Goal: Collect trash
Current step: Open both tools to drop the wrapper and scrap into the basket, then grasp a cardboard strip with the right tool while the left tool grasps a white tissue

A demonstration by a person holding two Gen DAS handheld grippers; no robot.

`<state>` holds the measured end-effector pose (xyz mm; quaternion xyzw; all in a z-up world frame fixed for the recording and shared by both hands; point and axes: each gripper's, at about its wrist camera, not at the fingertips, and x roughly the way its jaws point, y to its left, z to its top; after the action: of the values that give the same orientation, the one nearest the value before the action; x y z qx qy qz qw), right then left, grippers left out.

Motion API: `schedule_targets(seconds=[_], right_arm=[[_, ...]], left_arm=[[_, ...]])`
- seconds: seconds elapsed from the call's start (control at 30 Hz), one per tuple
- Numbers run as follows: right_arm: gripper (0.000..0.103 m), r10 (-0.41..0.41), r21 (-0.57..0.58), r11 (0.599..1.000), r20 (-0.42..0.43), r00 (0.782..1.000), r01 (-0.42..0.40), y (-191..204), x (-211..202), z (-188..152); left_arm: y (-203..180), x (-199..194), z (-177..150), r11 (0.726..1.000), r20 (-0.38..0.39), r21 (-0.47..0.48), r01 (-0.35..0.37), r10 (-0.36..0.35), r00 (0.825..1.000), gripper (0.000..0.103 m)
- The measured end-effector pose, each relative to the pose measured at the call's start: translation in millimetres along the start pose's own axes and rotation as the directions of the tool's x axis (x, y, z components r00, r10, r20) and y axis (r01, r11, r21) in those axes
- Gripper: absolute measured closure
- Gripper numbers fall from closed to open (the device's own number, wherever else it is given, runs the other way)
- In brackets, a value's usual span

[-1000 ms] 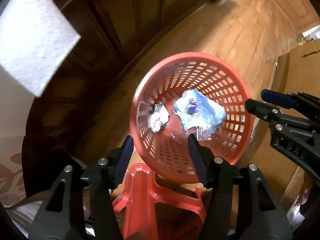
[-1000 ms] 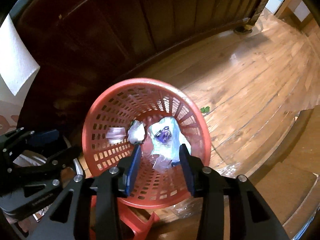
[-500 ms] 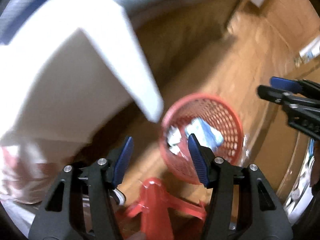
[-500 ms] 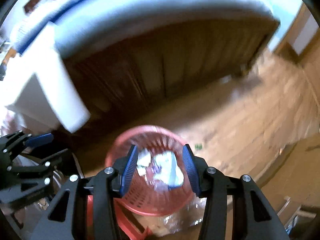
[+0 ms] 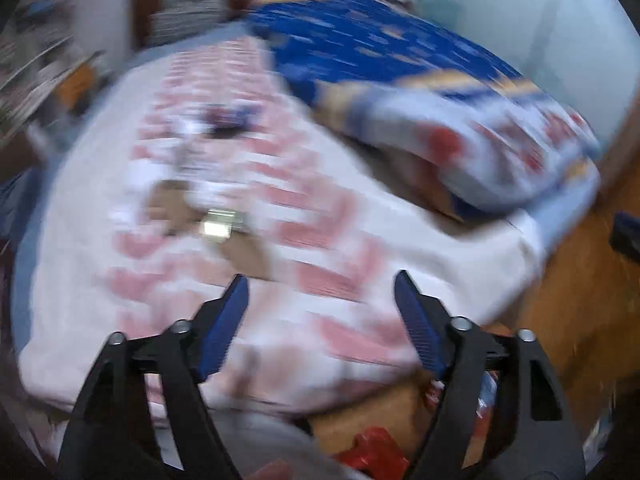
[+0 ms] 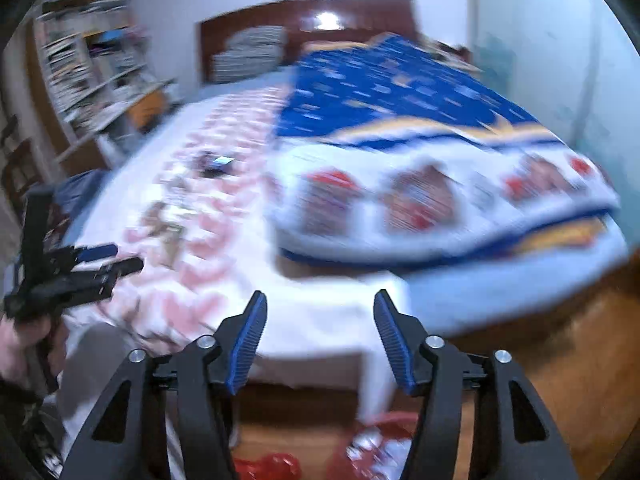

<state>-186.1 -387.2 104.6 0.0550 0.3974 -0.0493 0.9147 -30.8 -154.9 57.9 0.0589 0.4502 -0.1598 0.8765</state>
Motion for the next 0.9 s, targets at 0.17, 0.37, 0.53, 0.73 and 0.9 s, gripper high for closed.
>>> schedule_targets(seconds=[0.17,0.37,0.53,0.73,0.9], right_arm=[[0.045,0.183,-0.12,0.975,-0.037,0.982,-0.186,104.3,77.6,36.3],[0.045,0.302,-0.181,0.926,-0.171,0.938,-0.331,206.8,194.1,37.0],[0.048,0.244,-0.169,0.939,-0.285,0.927,-0.299,231.4,263.6,20.2],[0.081,0.278,-0.15,0.929,-0.32,0.906,-0.338,235.8,286.2,6.5],[0.096,0.318,-0.128,0.919,-0.319,0.893,-0.373,235.7,290.3,13.0]], left_arm=[[106.2,19.3,4.1,0.982,0.006,-0.17,-0.08,0.082,0.997,0.023],[186.4,69.4,2.2,0.963,-0.034,-0.21,-0.167,0.164,0.986,0.023],[216.1,103.3,19.7,0.967,-0.048,-0.207,-0.145,0.138,0.989,0.023],[220.7,147.4,52.1,0.979,-0.031,-0.18,-0.096,0.092,0.995,0.023],[219.4,184.4,68.7,0.983,-0.055,-0.155,-0.102,0.094,0.994,0.019]])
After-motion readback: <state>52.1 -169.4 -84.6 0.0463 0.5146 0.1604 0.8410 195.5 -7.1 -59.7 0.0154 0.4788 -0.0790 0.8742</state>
